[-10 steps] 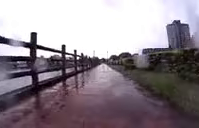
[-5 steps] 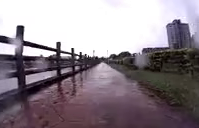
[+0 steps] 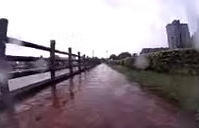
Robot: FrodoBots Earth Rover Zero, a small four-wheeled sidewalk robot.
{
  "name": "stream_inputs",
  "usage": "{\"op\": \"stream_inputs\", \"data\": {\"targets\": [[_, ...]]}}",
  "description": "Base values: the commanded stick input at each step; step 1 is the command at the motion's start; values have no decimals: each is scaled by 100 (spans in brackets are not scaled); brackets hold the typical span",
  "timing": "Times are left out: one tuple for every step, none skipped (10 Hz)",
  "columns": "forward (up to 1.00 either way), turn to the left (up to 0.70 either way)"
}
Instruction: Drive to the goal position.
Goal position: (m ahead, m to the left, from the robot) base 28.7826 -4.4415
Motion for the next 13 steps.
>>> {"op": "stream_inputs", "data": {"targets": [[100,0],[100,0],[100,0],[100,0],[100,0],[100,0],[100,0],[100,0],[100,0],[100,0],[100,0],[100,0],[100,0]]}}
